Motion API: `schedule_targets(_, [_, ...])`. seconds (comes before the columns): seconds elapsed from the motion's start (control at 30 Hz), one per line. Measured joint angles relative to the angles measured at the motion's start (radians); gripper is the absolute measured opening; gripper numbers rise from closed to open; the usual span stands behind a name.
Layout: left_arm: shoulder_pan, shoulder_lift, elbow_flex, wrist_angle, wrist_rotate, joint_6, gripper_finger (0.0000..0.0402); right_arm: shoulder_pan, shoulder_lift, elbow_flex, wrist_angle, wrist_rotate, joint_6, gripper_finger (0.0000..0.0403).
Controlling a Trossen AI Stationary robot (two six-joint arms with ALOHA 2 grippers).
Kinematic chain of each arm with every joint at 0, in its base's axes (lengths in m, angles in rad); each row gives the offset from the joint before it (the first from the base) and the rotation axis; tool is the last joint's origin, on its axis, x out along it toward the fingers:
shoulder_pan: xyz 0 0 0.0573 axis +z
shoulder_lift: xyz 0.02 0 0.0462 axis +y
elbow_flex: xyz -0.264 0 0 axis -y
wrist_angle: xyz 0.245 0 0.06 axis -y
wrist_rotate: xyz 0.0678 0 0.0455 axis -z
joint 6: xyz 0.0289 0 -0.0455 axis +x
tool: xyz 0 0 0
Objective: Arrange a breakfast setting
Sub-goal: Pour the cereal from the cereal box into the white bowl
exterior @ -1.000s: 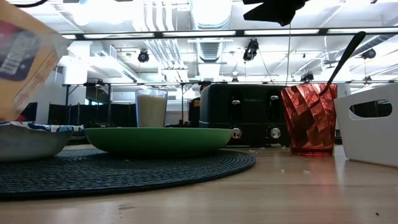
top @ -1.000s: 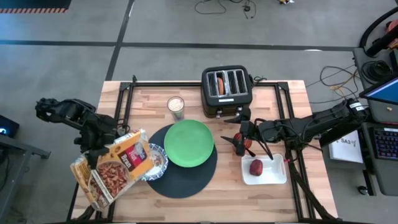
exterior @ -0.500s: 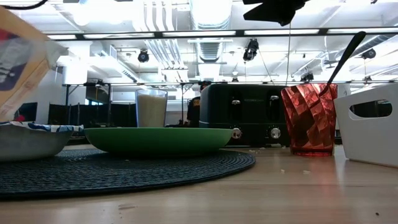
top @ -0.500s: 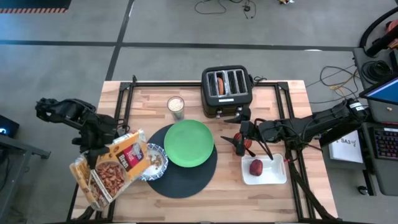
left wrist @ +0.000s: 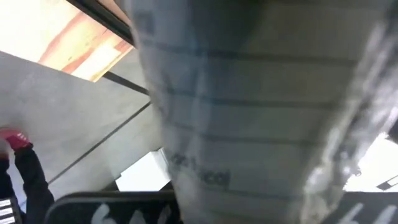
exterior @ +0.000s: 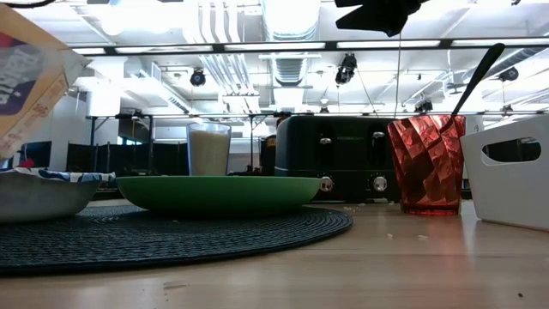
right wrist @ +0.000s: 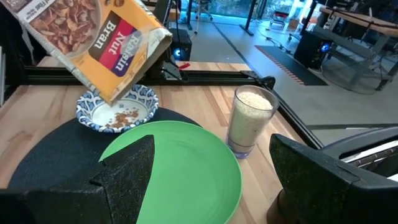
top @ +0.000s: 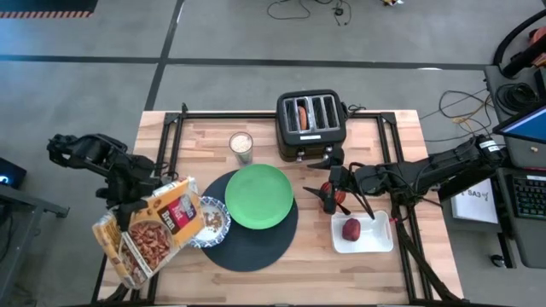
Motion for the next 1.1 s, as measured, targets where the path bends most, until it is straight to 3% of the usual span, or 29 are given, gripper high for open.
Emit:
schedule_targets(0.57, [-0.002, -0.007, -0.007, 0.015, -0.050, -0.018, 0.0002, 0.000, 0.000, 0.000, 0.001, 0.000, -0.008, 0.0309])
schedule_targets(0.7, [-0.001, -0.002, -0.014, 0.016, -0.016, -0.006, 0.0002, 0.000, 0.000, 0.000, 0.001, 0.000, -0.009, 0.0309])
schedule_targets(1.03, [-0.001, -0.003, -0.025, 0.010, -0.093, 0.013, 0.0002, 0.000, 0.000, -0.001, 0.001, 0.000, -0.004, 0.0309])
schedule_targets(1.1, [0.000, 0.002, -0.026, 0.029, -0.013, 0.019, 0.0002, 0.000, 0.000, -0.002, 0.001, 0.000, 0.001, 0.0309])
